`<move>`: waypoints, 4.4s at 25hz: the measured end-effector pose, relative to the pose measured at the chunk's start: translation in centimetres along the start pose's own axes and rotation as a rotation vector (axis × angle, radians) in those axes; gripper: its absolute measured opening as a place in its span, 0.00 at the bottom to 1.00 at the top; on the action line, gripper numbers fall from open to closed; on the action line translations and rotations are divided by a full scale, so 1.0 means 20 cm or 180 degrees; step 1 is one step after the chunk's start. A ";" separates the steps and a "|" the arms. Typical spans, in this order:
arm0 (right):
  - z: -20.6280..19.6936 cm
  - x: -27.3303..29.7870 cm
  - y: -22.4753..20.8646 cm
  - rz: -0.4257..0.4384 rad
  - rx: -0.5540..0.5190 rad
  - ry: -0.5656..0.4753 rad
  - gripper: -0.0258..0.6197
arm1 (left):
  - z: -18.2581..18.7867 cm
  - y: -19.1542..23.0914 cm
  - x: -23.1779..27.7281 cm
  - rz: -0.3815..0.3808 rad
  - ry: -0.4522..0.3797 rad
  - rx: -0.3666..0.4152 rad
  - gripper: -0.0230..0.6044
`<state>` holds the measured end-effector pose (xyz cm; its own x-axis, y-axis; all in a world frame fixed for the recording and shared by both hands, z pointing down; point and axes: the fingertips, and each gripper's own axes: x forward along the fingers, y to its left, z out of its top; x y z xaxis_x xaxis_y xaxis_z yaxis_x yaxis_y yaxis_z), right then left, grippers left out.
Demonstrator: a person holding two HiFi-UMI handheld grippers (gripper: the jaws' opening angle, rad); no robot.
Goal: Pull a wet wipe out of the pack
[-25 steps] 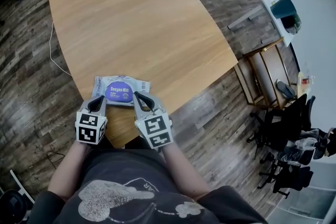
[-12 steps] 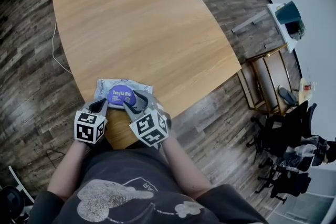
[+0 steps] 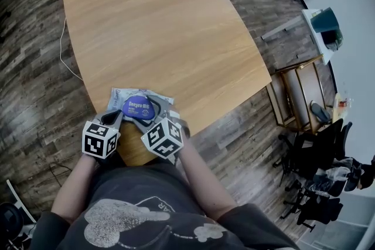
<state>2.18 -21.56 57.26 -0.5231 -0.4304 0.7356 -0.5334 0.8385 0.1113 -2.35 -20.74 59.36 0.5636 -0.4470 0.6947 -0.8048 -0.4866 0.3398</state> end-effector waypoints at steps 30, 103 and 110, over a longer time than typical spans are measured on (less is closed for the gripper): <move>-0.06 0.07 0.00 0.0300 0.0302 0.0257 0.56 | -0.01 -0.01 0.01 -0.0036 0.0085 0.0013 0.06; -0.02 0.01 -0.54 -0.0423 0.1274 -0.0415 0.31 | 0.19 -0.22 -0.15 -0.0106 -0.0578 -0.0148 0.07; -0.05 -0.20 -0.52 -0.0436 0.1564 -0.0769 0.31 | 0.25 -0.37 -0.10 -0.0092 -0.0578 0.0318 0.30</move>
<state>10.60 -28.23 53.81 -0.5339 -0.6372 0.5559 -0.8237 0.5404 -0.1717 3.37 -20.08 52.29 0.6178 -0.5554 0.5567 -0.7704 -0.5692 0.2871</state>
